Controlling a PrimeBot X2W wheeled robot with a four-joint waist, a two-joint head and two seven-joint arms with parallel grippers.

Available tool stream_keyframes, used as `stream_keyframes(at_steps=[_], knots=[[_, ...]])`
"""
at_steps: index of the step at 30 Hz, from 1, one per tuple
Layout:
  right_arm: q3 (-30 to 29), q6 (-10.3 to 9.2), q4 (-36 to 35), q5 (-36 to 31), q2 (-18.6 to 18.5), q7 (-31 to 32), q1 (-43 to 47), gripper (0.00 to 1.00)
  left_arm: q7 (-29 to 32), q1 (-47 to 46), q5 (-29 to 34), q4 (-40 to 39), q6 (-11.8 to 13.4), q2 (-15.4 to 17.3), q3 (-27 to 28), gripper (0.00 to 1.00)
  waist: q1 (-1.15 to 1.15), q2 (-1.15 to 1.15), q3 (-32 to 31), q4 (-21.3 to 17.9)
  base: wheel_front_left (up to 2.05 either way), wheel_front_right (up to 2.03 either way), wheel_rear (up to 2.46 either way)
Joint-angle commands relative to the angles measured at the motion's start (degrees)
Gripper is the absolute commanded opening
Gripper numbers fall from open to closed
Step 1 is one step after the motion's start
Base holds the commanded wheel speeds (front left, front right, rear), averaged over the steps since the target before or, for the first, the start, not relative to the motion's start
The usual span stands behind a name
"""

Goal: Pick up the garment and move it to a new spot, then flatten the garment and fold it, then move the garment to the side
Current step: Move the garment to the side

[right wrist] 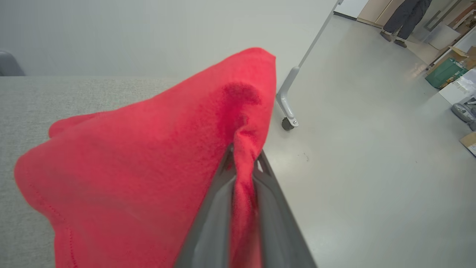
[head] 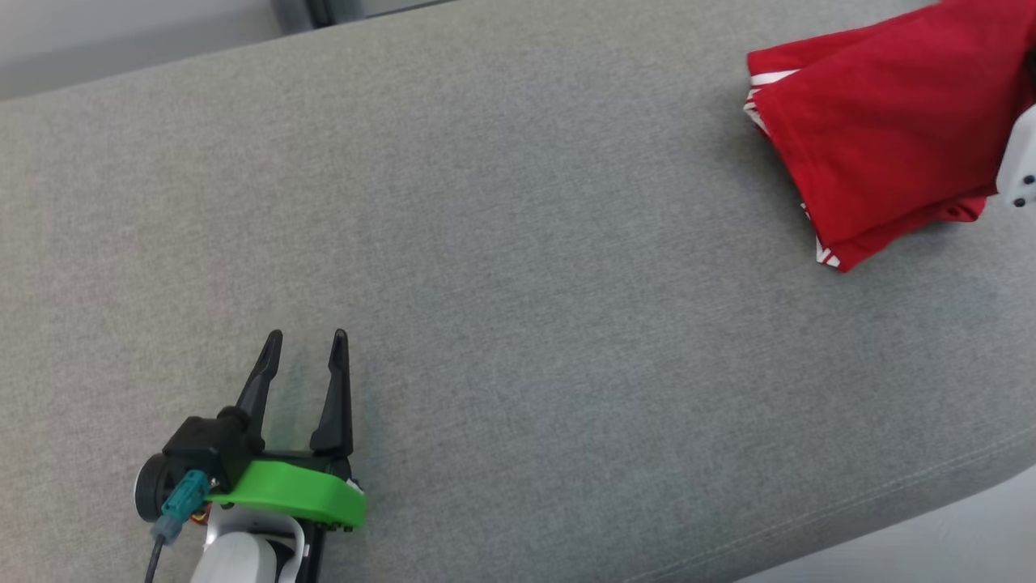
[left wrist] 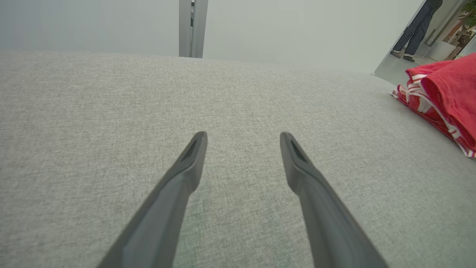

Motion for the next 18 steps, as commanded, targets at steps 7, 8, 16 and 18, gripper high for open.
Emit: stream_keyframes(at_steps=[7,8,16,18], knots=[[-7.05,-0.1,5.0,-5.47,0.72,-4.02,-0.82,0.16,-0.01,-1.84,0.54,-0.48,-0.19,1.28,-0.03,1.0,0.0,0.0,4.07,1.73,0.0,0.0,0.0],[-7.96,-0.1,5.61,-6.19,0.89,-4.42,-0.92,0.19,-0.01,-1.97,0.58,-0.5,-0.19,1.4,-0.08,1.0,0.0,0.0,4.37,1.77,0.0,0.0,0.0],[-13.35,-0.1,9.52,-10.95,1.76,-9.45,-1.93,1.0,-0.01,-3.02,0.71,-0.73,-0.2,2.16,-0.62,1.0,0.0,0.0,6.12,2.3,0.0,0.0,0.0],[-13.76,-0.1,10.4,-11.91,1.85,-10.29,-1.96,1.0,0.0,-3.07,0.7,-0.64,-0.2,2.23,-0.64,1.0,0.0,0.0,6.08,2.3,0.0,0.0,0.0]])
